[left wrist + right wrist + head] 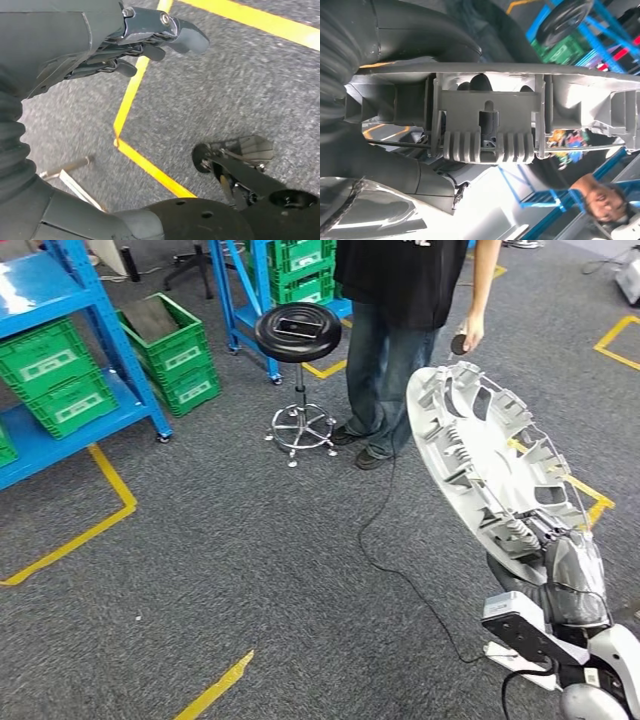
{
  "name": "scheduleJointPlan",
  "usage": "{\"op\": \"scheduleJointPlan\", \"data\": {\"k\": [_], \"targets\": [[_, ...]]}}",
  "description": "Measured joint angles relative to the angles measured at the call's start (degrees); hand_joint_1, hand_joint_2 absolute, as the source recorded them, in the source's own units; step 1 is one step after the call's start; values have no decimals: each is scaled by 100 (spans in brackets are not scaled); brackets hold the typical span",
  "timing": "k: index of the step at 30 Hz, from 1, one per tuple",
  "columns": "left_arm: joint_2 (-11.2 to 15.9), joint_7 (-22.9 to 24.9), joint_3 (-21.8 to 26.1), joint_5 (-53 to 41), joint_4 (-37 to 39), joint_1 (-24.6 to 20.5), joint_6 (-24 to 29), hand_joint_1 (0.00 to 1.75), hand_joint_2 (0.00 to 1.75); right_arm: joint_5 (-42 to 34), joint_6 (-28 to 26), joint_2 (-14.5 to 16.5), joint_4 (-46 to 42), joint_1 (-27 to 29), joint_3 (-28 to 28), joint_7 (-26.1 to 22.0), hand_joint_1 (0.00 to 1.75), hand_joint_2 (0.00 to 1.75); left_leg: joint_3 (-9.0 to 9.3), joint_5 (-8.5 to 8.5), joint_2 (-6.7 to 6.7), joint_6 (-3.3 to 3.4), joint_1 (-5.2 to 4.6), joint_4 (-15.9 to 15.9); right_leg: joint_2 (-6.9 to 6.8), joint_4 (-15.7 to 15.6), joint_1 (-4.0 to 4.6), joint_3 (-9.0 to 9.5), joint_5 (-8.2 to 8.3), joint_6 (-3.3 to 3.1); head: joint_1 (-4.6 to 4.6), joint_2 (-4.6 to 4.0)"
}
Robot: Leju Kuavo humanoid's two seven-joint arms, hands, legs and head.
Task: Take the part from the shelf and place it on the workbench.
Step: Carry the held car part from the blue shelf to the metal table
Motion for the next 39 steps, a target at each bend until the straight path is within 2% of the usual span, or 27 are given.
{"op": "scheduleJointPlan", "data": {"k": [1,3,4,5,7,8,9,10,11,12,14,15,17,19,20,24,28,32,34,36,38,39], "targets": [[-2,1,2,-1,1,-3,-3,0,175,-3,-8,6,-1,1,0,-1,175,175,4,-40,-27,16,-3,-32,65,16,-11,-50,11,40,-4,0],[0,-4,4,-3,2,-15,0,0,175,-10,-18,13,0,28,1,-4,175,175,-10,-42,81,92,-18,-37,128,9,-44,-128,37,108,-1,0],[2,-12,4,-5,2,-27,3,0,175,-9,-19,16,0,41,2,-10,175,175,-9,-32,135,137,-21,-44,31,66,-41,-174,0,130,10,0],[3,-19,5,-8,2,-38,6,0,175,-1,-19,18,0,42,6,-19,175,175,-10,-20,188,180,-24,-57,-122,224,-29,-260,-92,141,27,0],[3,-34,6,-19,2,-44,7,0,175,38,-21,24,-1,20,23,-46,175,175,-23,-7,298,234,-55,-67,-468,866,1,-562,-419,145,52,0],[2,-39,6,-23,2,-38,4,0,175,66,-22,26,0,11,36,-60,175,175,-33,-3,353,246,-75,-66,-544,1234,7,-732,-577,143,54,0],[2,-44,7,-27,2,-30,1,0,175,90,-24,27,1,11,49,-71,175,175,-40,-1,404,252,-92,-66,-578,1499,10,-846,-666,137,53,0],[2,-48,8,-28,2,-25,-2,0,175,108,-25,28,1,16,62,-77,175,175,-45,2,447,255,-104,-66,-591,1569,16,-858,-651,125,53,0],[2,-51,9,-28,2,-25,-4,0,175,120,-24,28,1,22,73,-78,175,175,-47,6,479,257,-112,-66,-597,1420,24,-753,-542,103,54,0],[2,-56,10,-28,2,-29,-4,0,175,131,-24,28,1,24,80,-78,175,175,-47,11,502,253,-118,-66,-607,1076,34,-539,-372,72,54,0],[1,-69,12,-33,2,-41,-6,0,175,174,-24,28,0,12,89,-78,175,175,-49,26,528,228,-131,-65,-658,323,72,-97,-163,8,51,0],[1,-74,12,-37,2,-45,-6,0,175,203,-25,28,-2,0,97,-78,175,175,-54,39,534,203,-136,-68,-677,100,94,35,-126,-14,50,0],[6,-82,12,-42,2,-48,-1,0,175,256,-27,32,-8,-14,123,-72,175,175,-63,48,542,218,-153,-65,-680,-8,112,94,-99,16,45,0],[11,-85,12,-44,2,-49,7,0,175,289,-27,37,-11,-15,155,-63,175,175,-59,66,543,260,-155,-82,-667,-25,113,94,-71,54,43,0],[11,-86,12,-45,2,-49,9,0,175,299,-27,39,-12,-16,172,-60,175,175,-54,88,542,259,-153,-104,-665,-24,117,90,-70,48,43,0],[11,-86,12,-55,2,-49,20,0,175,327,-33,46,-12,-26,234,-45,175,175,-40,139,540,177,-148,-175,-668,-23,121,69,-57,8,43,0],[10,-85,12,-95,3,-51,52,0,175,261,-36,51,-12,-53,293,32,175,175,-40,155,539,149,-146,-192,-667,-22,121,60,-54,-14,44,0],[42,-84,12,-103,4,-54,66,0,175,143,-34,62,-14,-83,337,58,175,175,-45,144,536,215,-168,-186,-668,-56,100,68,-32,11,41,0],[37,-86,12,-107,10,-58,69,0,175,91,-34,66,-24,-87,344,60,175,175,30,204,574,231,-128,-329,-648,-27,102,45,-81,35,49,0],[26,-91,12,-110,19,-67,69,0,175,53,-34,67,-33,-94,346,58,175,175,102,263,636,246,-75,-466,-633,350,94,-150,-307,76,68,0],[26,-93,12,-111,25,-76,69,0,175,37,-35,68,-33,-102,346,55,175,175,110,264,697,251,-61,-483,-633,1018,54,-507,-584,147,79,0],[25,-93,12,-111,30,-78,69,0,175,31,-36,68,-33,-100,346,53,175,175,110,255,733,239,-54,-479,-637,1243,26,-639,-628,188,81,0]]}}
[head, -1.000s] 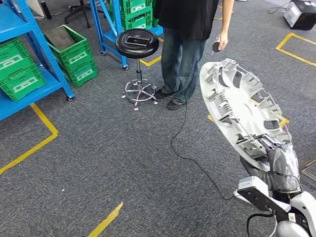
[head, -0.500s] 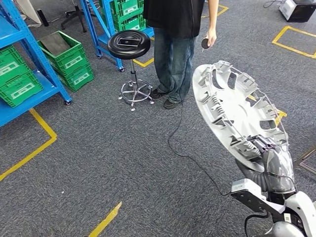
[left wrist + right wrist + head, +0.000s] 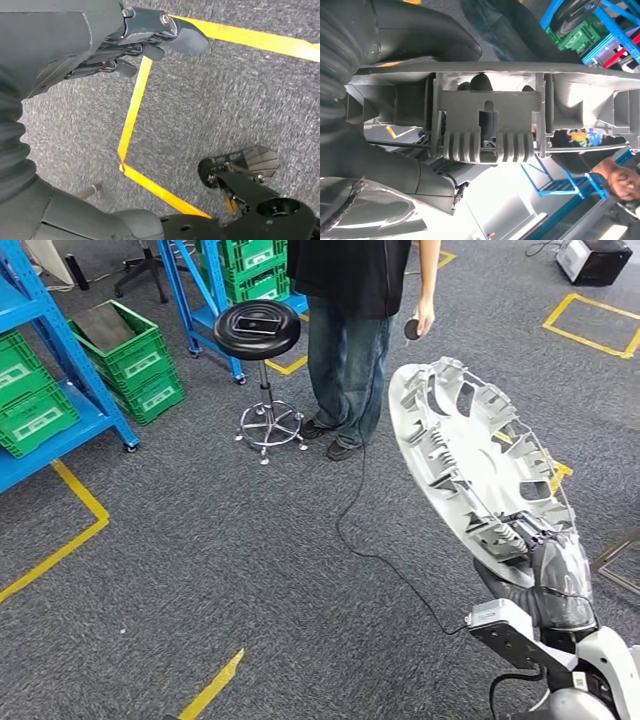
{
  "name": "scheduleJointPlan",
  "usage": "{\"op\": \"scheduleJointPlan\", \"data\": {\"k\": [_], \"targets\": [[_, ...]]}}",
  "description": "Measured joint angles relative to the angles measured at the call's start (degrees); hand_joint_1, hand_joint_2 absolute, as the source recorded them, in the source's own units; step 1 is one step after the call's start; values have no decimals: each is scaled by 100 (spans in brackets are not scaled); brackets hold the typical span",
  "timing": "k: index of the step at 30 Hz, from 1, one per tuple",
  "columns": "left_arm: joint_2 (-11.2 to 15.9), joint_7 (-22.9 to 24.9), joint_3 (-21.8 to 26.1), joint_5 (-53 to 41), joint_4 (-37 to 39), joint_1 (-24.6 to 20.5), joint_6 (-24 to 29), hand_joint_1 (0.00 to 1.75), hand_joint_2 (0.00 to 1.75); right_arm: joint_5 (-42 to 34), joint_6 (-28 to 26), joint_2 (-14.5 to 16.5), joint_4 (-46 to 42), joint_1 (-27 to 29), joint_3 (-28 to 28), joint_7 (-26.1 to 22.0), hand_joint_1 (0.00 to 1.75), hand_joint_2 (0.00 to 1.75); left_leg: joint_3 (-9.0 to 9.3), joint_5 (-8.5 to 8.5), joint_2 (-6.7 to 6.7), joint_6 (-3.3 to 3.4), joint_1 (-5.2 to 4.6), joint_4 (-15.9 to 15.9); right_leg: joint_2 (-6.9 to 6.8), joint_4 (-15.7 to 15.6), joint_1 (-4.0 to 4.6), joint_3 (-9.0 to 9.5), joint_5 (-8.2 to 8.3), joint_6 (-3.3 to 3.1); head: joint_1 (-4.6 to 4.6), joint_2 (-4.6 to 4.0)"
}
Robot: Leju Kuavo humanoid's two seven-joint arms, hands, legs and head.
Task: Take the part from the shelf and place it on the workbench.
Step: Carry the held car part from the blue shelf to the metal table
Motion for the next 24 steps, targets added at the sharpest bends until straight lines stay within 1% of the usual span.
{"op": "scheduleJointPlan", "data": {"k": [1,2,3,4,5,6,7,8,9,10,11,12,13,14,15,16,17,18,19,20,21,22,23,24], "targets": [[-3,0,0,-1,5,-1,0,0,175,-4,-1,1,1,3,1,-1,175,175,2,-13,39,-20,12,8,-9,40,-30,-43,57,42,-2,0],[-8,0,0,-1,10,-1,0,0,175,-7,-1,1,1,6,1,0,175,175,5,-31,80,-51,31,25,-33,-131,-59,24,207,83,-2,0],[-13,0,0,-2,14,0,0,0,175,-9,-1,0,1,6,2,2,175,175,11,-56,122,-94,51,51,-105,-463,-92,186,414,127,0,0],[-10,0,0,-2,16,2,0,0,175,-8,-1,2,2,-3,3,4,175,175,14,-88,161,-148,57,88,-243,-803,-100,352,553,166,4,0],[-5,-1,0,-3,19,6,0,0,175,-4,-4,4,-1,-18,4,4,175,175,16,-124,201,-205,50,138,-342,-1066,-105,491,647,151,12,0],[2,-1,0,-3,21,9,0,0,175,1,-9,8,-4,-31,7,4,175,175,22,-152,244,-254,30,174,-411,-1205,-101,565,674,103,6,0],[9,-2,0,-4,24,10,0,0,175,6,-16,12,-8,-40,9,3,175,175,35,-167,294,-294,10,191,-412,-1225,-84,572,648,31,-5,0],[8,-2,0,-5,27,12,0,0,175,11,-22,14,-13,-38,10,3,175,175,58,-171,356,-323,2,190,-323,-1216,-81,566,658,-56,-18,0],[1,-2,0,-5,31,10,0,0,175,14,-26,14,-15,-29,10,4,175,175,83,-189,406,-353,8,175,-249,-1219,-82,560,665,-119,-37,0],[-2,-3,0,-6,35,4,0,0,175,18,-28,14,-20,-18,9,5,175,175,94,-244,363,-377,24,199,-177,-1230,-85,564,678,-166,-48,0],[-5,-4,0,-7,39,-4,0,0,175,21,-30,14,-25,-14,8,6,175,175,60,-358,246,-384,39,318,-108,-1247,-90,572,689,-213,-55,0],[-8,-5,0,-8,44,-9,0,0,175,25,-32,14,-30,-12,8,7,175,175,-34,-531,78,-378,47,564,-43,-1263,-94,583,696,-256,-71,0],[-4,-5,0,-8,45,-8,0,0,175,31,-34,16,-33,-14,9,7,175,175,-186,-727,-102,-354,47,926,26,-1265,-86,587,692,-284,-83,0],[-4,-6,0,-8,46,0,0,0,175,38,-35,20,-32,-17,14,7,175,175,-369,-901,-207,-331,41,1327,103,-1264,-74,590,685,-306,-91,0],[-1,-6,0,-8,47,11,0,0,175,46,-36,25,-31,-16,17,7,175,175,-525,-1002,-256,-314,35,1650,187,-1263,-61,594,681,-316,-95,0],[2,-6,0,-7,47,20,-2,0,175,57,-38,29,-31,-14,22,7,175,175,-611,-989,-275,-303,34,1794,279,-1261,-51,599,676,-320,-96,0],[5,-7,0,-7,47,23,-4,0,175,65,-39,33,-30,-12,25,8,175,175,-605,-865,-287,-295,38,1723,370,-1255,-47,604,670,-315,-95,0],[6,-7,0,-7,47,21,-8,0,175,71,-41,34,-29,-11,26,9,175,175,-513,-660,-321,-291,49,1465,458,-1243,-51,610,659,-301,-95,0],[7,-7,0,-7,47,19,-11,0,175,76,-44,36,-29,-10,26,11,175,175,-380,-470,-428,-292,71,1135,540,-1223,-58,610,639,-274,-95,0],[6,-7,0,-7,48,19,-13,0,175,79,-51,37,-29,-16,26,14,175,175,-256,-344,-571,-294,98,830,616,-1182,-57,594,616,-237,-95,0],[4,-7,0,-5,50,18,-15,0,175,83,-62,39,-32,-22,26,15,175,175,-171,-301,-690,-294,115,627,687,-1147,-62,563,603,-195,-97,0],[3,-7,0,-5,52,17,-17,0,175,87,-72,42,-34,-25,26,15,175,175,-133,-326,-773,-288,119,537,752,-1124,-72,525,597,-154,-97,0],[1,-7,0,-4,55,16,-19,0,175,91,-81,43,-38,-24,25,16,175,175,-126,-353,-767,-269,108,510,814,-1121,-83,489,607,-112,-98,0],[1,-7,0,-4,56,13,-21,0,175,93,-86,45,-42,-12,24,16,175,175,-124,-363,-704,-237,101,503,859,-1137,-102,453,619,-75,-98,0]]}}
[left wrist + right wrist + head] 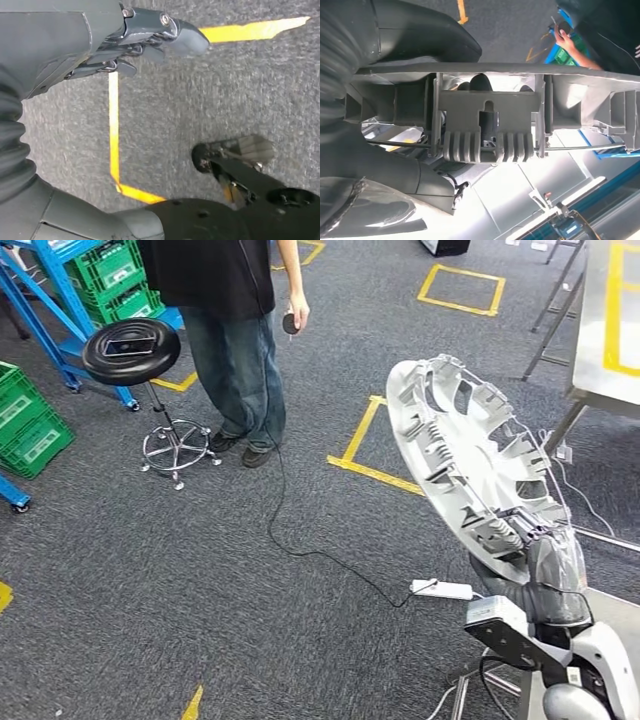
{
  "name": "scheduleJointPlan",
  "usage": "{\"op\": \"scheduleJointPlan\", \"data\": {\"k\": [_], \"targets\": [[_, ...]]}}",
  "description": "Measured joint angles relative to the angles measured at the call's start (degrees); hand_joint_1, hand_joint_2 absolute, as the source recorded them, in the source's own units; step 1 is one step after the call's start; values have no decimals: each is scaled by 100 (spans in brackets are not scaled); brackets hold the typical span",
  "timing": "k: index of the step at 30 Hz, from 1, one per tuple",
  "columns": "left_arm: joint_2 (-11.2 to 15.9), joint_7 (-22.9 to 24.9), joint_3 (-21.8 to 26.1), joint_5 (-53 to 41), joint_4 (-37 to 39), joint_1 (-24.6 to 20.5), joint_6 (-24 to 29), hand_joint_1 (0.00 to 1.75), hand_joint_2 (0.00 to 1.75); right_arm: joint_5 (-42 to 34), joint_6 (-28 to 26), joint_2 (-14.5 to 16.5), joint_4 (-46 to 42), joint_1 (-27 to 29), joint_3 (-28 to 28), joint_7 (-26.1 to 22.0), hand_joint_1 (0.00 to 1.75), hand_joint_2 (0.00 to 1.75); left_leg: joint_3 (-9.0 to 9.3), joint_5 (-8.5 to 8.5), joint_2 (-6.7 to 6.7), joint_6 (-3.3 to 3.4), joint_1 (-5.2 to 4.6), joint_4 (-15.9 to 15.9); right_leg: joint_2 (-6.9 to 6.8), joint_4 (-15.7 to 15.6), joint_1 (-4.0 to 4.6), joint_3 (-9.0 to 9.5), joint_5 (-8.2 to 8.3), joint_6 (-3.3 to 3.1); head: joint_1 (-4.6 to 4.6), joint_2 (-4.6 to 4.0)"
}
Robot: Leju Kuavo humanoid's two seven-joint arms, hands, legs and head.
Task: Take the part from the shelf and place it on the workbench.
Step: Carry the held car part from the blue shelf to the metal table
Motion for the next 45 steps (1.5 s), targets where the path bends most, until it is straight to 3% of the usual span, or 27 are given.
{"op": "scheduleJointPlan", "data": {"k": [2,4,6,7,8,9,11,13,16,18,20,21,22,23,25,27,29,31,33,35,37,38,39,40,42,44,45], "targets": [[7,-1,0,1,0,-12,-2,0,175,0,-1,0,-3,15,-2,0,175,175,16,19,135,85,-7,-39,-223,96,12,-92,-57,45,19,0],[10,-2,0,2,1,-15,-9,0,175,1,-4,3,-3,-1,-1,-1,175,175,26,28,288,156,-30,-65,-627,603,51,-352,-316,48,45,0],[8,-2,0,2,2,1,-20,0,175,4,-11,7,-3,-11,0,-1,175,175,28,17,461,193,-72,-66,-785,1302,62,-703,-603,50,53,0],[8,-2,0,2,2,7,-25,0,175,5,-14,7,-3,-4,0,0,175,175,30,12,549,201,-89,-66,-806,1483,62,-794,-632,48,52,0],[6,-2,0,2,2,8,-28,0,175,7,-15,7,-3,4,0,1,175,175,35,8,634,204,-102,-66,-823,1458,63,-778,-557,41,53,0],[4,-2,0,2,2,4,-31,0,175,8,-15,7,-3,12,0,2,175,175,44,2,711,201,-110,-66,-859,1217,66,-645,-397,27,51,0],[-1,-2,0,2,3,-11,-34,0,175,11,-16,7,-4,15,0,4,175,175,71,-19,842,172,-132,-65,-1098,471,106,-221,-96,-19,51,0],[-1,-2,0,2,4,-19,-34,0,175,13,-19,8,-13,9,-1,3,175,175,104,-32,944,111,-153,-71,-1264,59,166,16,-4,-88,41,0],[-11,-2,0,2,5,-25,-34,0,175,14,-23,9,-27,20,-5,3,175,175,168,-37,1074,6,-140,-118,-1098,-15,194,27,39,-205,31,0],[-14,-2,0,2,7,-32,-35,0,175,15,-26,9,-41,26,-4,3,175,175,118,-210,872,-34,-123,77,-973,-85,174,57,93,-283,15,0],[-11,-2,0,2,8,-24,-38,0,175,17,-28,14,-49,19,0,4,175,175,-142,-562,559,-32,-122,706,-842,-111,173,71,119,-331,-2,0],[-13,-2,0,2,10,-12,-40,0,175,17,-29,17,-49,16,3,4,175,175,-300,-706,485,-25,-126,1058,-763,-110,183,69,121,-343,-6,0],[-13,-2,1,2,11,2,-42,0,175,18,-30,20,-49,19,6,4,175,175,-410,-762,453,-17,-130,1291,-678,-109,194,70,122,-351,-6,0],[-13,-2,1,2,13,11,-44,0,175,19,-30,22,-49,22,9,4,175,175,-438,-706,437,-5,-133,1333,-589,-109,205,73,122,-354,-5,0],[-9,-2,2,2,13,13,-45,0,175,20,-31,22,-49,29,11,5,175,175,-231,-326,354,44,-138,832,-414,-106,216,85,125,-351,-5,0],[3,-2,1,2,15,8,-47,0,175,20,-33,24,-49,25,13,6,175,175,66,-22,103,110,-134,140,-260,-90,221,76,131,-329,0,0],[15,-2,0,2,18,6,-49,0,175,21,-43,26,-51,22,14,5,175,175,188,13,-28,134,-141,-154,-131,-82,197,27,155,-273,2,0],[12,-2,1,2,21,-4,-50,0,175,20,-52,26,-54,36,12,5,175,175,214,28,92,156,-148,-230,-32,-91,160,-36,179,-198,-1,0],[11,-3,1,2,23,-20,-52,0,175,19,-54,26,-57,52,7,4,175,175,248,70,236,212,-135,-313,-260,74,172,-160,75,-143,29,0],[15,-4,2,3,25,-21,-53,0,175,19,-58,27,-60,41,4,2,175,175,266,84,386,245,-142,-348,-641,639,182,-453,-213,-107,62,0],[16,-4,2,4,26,-8,-55,0,175,20,-63,28,-60,31,3,1,175,175,268,73,552,252,-153,-345,-785,1268,155,-775,-433,-70,67,0],[16,-4,2,3,27,-6,-56,0,175,21,-65,28,-60,35,2,2,175,175,272,63,637,245,-155,-344,-817,1365,137,-828,-411,-54,67,0],[15,-4,2,3,28,-7,-57,0,175,25,-66,28,-60,39,2,4,175,175,280,51,716,231,-153,-342,-852,1236,119,-762,-288,-38,68,0],[14,-6,2,2,32,-11,-57,0,175,32,-67,28,-60,41,2,7,175,175,293,35,788,210,-150,-338,-926,912,101,-585,-101,-22,68,0],[20,-11,2,-3,38,-19,-54,0,175,52,-75,29,-61,38,2,10,175,175,318,-12,905,144,-166,-314,-1186,204,107,-191,125,-14,67,0],[33,-16,1,-13,39,-23,-46,0,175,69,-94,30,-65,32,2,12,175,175,350,-48,1002,73,-193,-302,-1286,-56,147,-35,133,-83,58,0],[37,-17,1,-18,39,-25,-43,0,175,73,-103,31,-67,34,0,13,175,175,370,-58,1057,42,-197,-305,-1216,-56,160,-31,140,-139,55,0]]}}
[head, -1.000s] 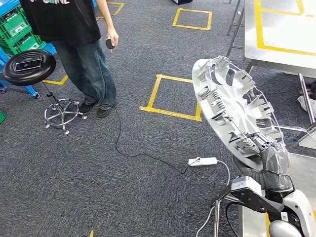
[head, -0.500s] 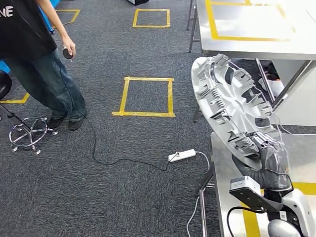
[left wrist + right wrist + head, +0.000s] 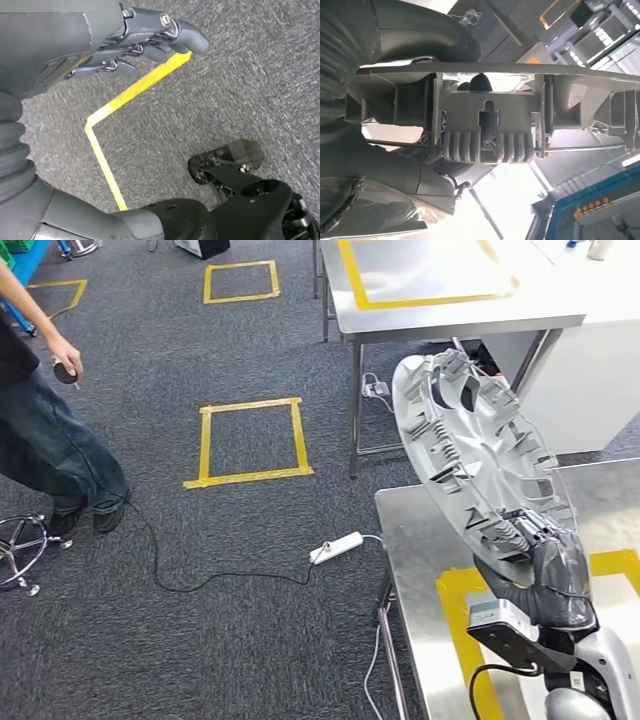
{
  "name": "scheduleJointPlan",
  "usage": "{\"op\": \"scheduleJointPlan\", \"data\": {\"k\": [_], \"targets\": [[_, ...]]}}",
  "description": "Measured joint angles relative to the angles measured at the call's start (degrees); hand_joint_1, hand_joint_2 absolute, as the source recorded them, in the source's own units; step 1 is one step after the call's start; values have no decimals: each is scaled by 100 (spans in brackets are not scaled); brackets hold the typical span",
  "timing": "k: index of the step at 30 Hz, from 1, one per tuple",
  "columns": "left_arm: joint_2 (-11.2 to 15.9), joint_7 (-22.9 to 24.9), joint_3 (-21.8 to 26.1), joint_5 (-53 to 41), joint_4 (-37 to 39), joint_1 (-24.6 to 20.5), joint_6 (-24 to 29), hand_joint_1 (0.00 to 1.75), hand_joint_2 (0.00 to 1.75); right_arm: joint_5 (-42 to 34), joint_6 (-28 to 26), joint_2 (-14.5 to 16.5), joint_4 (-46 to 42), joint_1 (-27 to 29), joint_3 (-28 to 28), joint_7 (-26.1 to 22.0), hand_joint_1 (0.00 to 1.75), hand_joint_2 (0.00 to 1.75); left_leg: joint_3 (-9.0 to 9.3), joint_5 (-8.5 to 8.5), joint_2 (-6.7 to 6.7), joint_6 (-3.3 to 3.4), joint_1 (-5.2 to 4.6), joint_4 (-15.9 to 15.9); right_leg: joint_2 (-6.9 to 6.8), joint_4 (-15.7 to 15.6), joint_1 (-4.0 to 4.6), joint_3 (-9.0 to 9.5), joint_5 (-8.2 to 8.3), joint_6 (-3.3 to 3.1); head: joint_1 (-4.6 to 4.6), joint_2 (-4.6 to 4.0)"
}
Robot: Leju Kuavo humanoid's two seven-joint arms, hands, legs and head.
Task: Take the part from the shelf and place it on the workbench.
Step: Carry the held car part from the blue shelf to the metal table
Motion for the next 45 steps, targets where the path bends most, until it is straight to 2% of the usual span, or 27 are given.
{"op": "scheduleJointPlan", "data": {"k": [1,3,6,7,8,9,10,12,14,16,17,19,21,23,24,25,27,29,32,34,36,37,38,39,41,43,45], "targets": [[-3,-1,-1,-4,1,-4,1,0,175,2,-5,0,-1,3,-2,1,175,175,24,-14,50,-34,12,-10,76,2,9,-3,2,-49,-5,0],[-7,-3,-3,-6,3,-18,1,0,175,4,-10,0,-7,8,-5,2,175,175,6,-155,-91,-84,47,130,205,-13,11,9,13,-130,-13,0],[-14,-5,-4,-8,10,-10,1,0,175,7,-13,2,-13,-8,-2,3,175,175,-447,-679,-535,-58,49,1152,416,-22,36,23,21,-218,-35,0],[-16,-5,-4,-8,13,4,1,0,175,7,-13,3,-13,-9,1,2,175,175,-625,-786,-585,-31,37,1494,504,-21,59,24,21,-234,-38,0],[-17,-5,-3,-9,15,17,3,0,175,8,-13,4,-13,-6,4,2,175,175,-730,-777,-606,4,20,1661,594,-20,81,29,20,-245,-38,0],[-15,-5,-2,-9,15,23,4,0,175,8,-14,5,-13,-3,4,2,175,175,-743,-653,-624,48,-2,1614,688,-20,100,36,20,-251,-37,0],[-12,-5,-1,-9,15,23,7,0,175,10,-16,5,-13,-1,4,3,175,175,-663,-435,-671,99,-30,1357,777,-19,112,47,21,-253,-37,0],[1,-5,-1,-9,15,18,12,0,175,20,-31,8,-13,4,5,3,175,175,-400,12,-953,212,-75,621,934,-11,119,56,21,-248,-33,0],[16,-6,-2,-10,15,17,15,0,175,37,-61,14,-15,11,5,1,175,175,-233,152,-1193,268,-91,175,1074,-5,100,17,34,-217,-36,0],[20,-9,-3,-11,16,13,14,0,175,48,-88,17,-26,41,-3,-1,175,175,-184,135,-1136,280,-90,57,1218,-27,73,-32,68,-151,-46,0],[20,-10,-4,-11,17,6,11,0,175,52,-96,17,-34,65,-9,-1,175,175,-160,158,-1059,287,-81,6,1186,-19,75,-64,64,-125,-46,0],[18,-13,-4,-9,17,-1,6,0,175,66,-105,18,-48,83,-15,-5,175,175,-107,208,-890,307,-57,-107,890,220,97,-218,-92,-80,-31,0],[17,-14,-3,-7,18,9,1,0,175,87,-122,19,-50,72,-15,-12,175,175,-89,213,-720,317,-61,-136,546,836,82,-531,-408,-28,-17,0],[16,-14,-3,-7,20,23,-5,0,175,103,-142,20,-50,77,-15,-17,175,175,-85,193,-538,306,-60,-134,424,1348,36,-790,-560,36,-17,0],[12,-14,-3,-7,21,25,-8,0,175,108,-149,20,-50,85,-15,-17,175,175,-79,180,-450,292,-54,-133,390,1348,11,-789,-497,66,-16,0],[6,-14,-3,-7,23,23,-10,0,175,109,-150,20,-50,92,-15,-16,175,175,-69,165,-368,270,-44,-131,344,1122,-14,-664,-345,96,-16,0],[-2,-14,-3,-7,27,15,-13,0,175,110,-150,20,-50,95,-14,-15,175,175,-43,119,-231,204,-39,-112,140,379,-30,-227,-45,133,-11,0],[3,-14,-3,-7,28,8,-13,0,175,113,-158,20,-57,88,-13,-18,175,175,-22,72,-123,132,-59,-75,13,-40,-8,27,42,67,-19,0],[1,-14,-3,-7,30,-9,-13,0,175,115,-172,20,-68,98,-14,-20,175,175,21,17,-14,53,-47,-43,168,-55,17,27,28,-93,-26,0],[-2,-15,-3,-7,31,-27,-13,0,175,115,-175,20,-83,95,-13,-20,175,175,-54,-164,-205,6,-14,193,278,-61,11,36,38,-166,-41,0],[-6,-16,-3,-7,35,-26,-14,0,175,117,-176,24,-95,78,-7,-21,175,175,-363,-508,-488,-3,-2,875,394,-63,19,41,42,-214,-60,0],[-8,-16,-3,-7,40,-16,-16,0,175,119,-176,26,-96,74,-3,-21,175,175,-560,-655,-555,7,-3,1267,464,-63,33,41,44,-227,-63,0],[-11,-16,-3,-7,45,-1,-17,0,175,120,-176,28,-96,73,1,-22,175,175,-713,-714,-588,25,-6,1547,544,-63,49,43,45,-234,-63,0],[-12,-16,-2,-7,49,10,-17,0,175,122,-175,28,-96,75,3,-22,175,175,-785,-659,-605,52,-13,1631,627,-62,64,47,46,-237,-63,0],[-10,-16,-1,-6,50,16,-17,0,175,122,-175,28,-97,76,4,-21,175,175,-633,-259,-691,128,-40,1154,792,-62,79,57,50,-240,-62,0],[1,-16,-2,-4,50,12,-17,0,175,122,-176,30,-98,74,5,-18,175,175,-335,87,-960,202,-58,404,936,-55,77,51,58,-230,-59,0],[11,-16,-2,-1,50,11,-19,0,175,122,-180,32,-102,75,7,-16,175,175,-190,154,-1109,224,-69,62,1068,-56,57,16,78,-186,-60,0]]}}
